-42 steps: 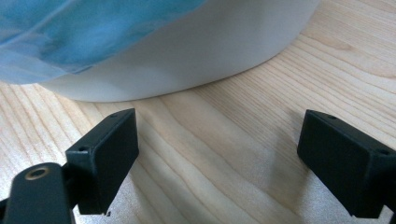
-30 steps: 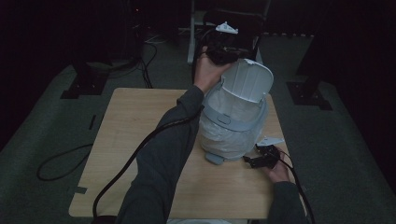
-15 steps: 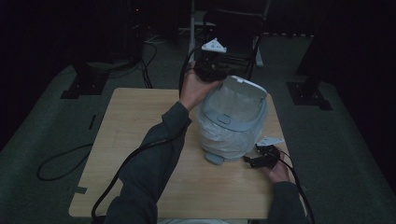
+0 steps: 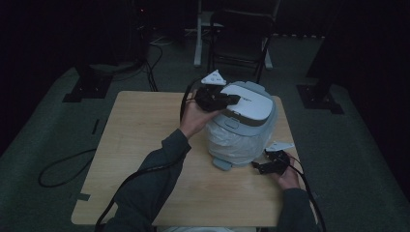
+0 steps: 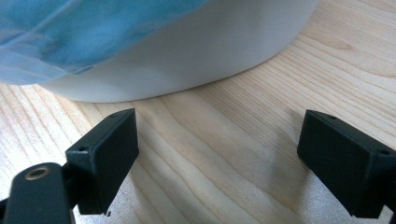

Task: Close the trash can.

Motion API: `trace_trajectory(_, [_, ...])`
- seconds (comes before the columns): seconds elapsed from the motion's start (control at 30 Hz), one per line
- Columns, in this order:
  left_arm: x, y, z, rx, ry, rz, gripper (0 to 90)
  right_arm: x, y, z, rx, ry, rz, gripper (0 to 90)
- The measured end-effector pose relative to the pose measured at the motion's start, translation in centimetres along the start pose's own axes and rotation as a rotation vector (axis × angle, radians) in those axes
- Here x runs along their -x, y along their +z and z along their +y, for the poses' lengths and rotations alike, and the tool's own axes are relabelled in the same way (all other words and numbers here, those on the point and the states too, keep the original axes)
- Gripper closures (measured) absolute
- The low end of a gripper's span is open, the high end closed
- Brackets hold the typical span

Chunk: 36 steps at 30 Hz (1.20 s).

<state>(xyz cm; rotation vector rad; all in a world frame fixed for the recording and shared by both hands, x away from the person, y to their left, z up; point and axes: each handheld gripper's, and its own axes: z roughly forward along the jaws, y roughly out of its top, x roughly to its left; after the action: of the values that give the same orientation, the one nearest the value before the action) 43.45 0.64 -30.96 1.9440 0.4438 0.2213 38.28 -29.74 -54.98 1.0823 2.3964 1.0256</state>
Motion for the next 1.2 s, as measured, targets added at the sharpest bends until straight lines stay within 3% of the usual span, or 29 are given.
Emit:
trace_trajectory(0.27, [1.4,0.2,-1.3,-0.020,0.043,-0.019,90.0,0.0,0.0,0.0,0.000,0.000,0.000,11.7])
trace_trajectory(0.43, [2.2,0.0,-1.8,-0.005,0.045,-0.042,90.0,0.0,0.0,0.0,0.000,0.000,0.000,11.7])
trace_trajectory(0.57, [2.6,-0.1,-1.9,-0.017,0.053,-0.012,90.0,0.0,0.0,0.0,0.000,-0.001,-0.002,11.7])
trace_trajectory(0.73, [2.8,-0.1,-2.1,-0.020,0.062,-0.014,90.0,-0.1,0.0,0.0,0.001,0.000,-0.002,11.7])
trace_trajectory(0.93, [2.1,-1.2,-2.2,-0.006,0.059,0.003,87.2,0.0,0.0,0.0,0.000,0.000,-0.001,11.6])
trace_trajectory(1.1, [0.6,-3.7,-2.5,0.043,0.021,0.055,84.3,0.0,0.0,0.0,0.000,0.000,-0.001,11.7])
trace_trajectory(1.2, [-0.1,-5.0,-2.8,0.047,0.016,0.106,82.7,0.0,0.0,0.0,0.001,0.000,-0.001,11.6])
